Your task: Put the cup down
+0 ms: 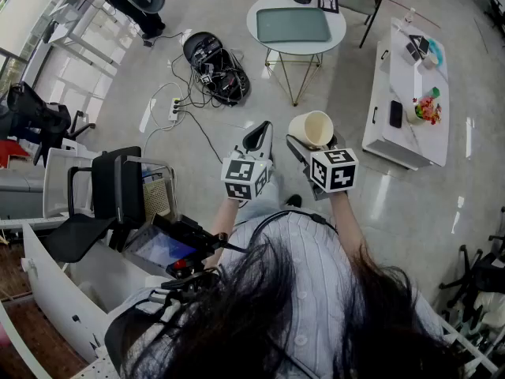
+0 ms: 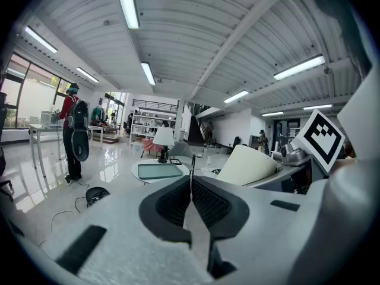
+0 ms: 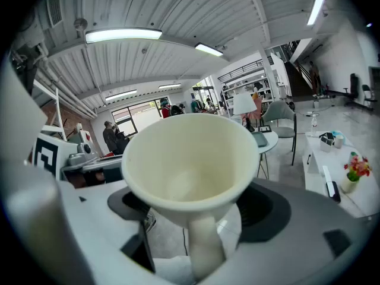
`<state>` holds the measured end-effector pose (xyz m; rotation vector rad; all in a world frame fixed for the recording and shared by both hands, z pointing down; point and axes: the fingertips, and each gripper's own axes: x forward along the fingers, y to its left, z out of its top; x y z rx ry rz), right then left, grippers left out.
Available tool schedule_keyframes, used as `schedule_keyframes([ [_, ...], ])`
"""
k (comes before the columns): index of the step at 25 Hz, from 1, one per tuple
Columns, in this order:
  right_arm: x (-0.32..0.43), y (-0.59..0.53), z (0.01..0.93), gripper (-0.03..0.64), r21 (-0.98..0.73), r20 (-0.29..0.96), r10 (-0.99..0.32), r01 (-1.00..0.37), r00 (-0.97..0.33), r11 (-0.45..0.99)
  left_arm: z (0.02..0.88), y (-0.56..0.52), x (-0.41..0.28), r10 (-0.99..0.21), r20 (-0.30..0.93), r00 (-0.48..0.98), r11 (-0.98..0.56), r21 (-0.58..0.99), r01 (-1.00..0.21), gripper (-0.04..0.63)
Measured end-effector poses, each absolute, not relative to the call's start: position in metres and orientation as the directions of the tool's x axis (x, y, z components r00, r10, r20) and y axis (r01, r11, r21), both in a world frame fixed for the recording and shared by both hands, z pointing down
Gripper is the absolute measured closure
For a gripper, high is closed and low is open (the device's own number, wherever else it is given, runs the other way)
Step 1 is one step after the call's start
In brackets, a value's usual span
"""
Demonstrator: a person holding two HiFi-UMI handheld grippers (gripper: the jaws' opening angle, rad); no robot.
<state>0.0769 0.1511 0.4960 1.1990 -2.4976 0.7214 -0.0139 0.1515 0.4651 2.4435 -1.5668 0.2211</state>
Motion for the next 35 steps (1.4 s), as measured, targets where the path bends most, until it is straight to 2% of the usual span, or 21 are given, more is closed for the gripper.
schedule_keyframes([
  [20, 0.08, 0.124, 0.501, 0.202, -0.349, 0.445, -0.653, -0.79, -0.613, 0.504, 0.476, 0.126, -0.014, -0.861, 0.277, 0.427, -0.409, 0.121, -0.904, 0.577],
  [35, 0.079, 0.048, 0.513, 0.202, -0.378, 0.483, -0.637, -0.8, -0.6, 0.466, 0.481, 0.047, -0.021, -0.84, 0.315, 0.443, -0.421, 0.137, -0.897, 0.577],
])
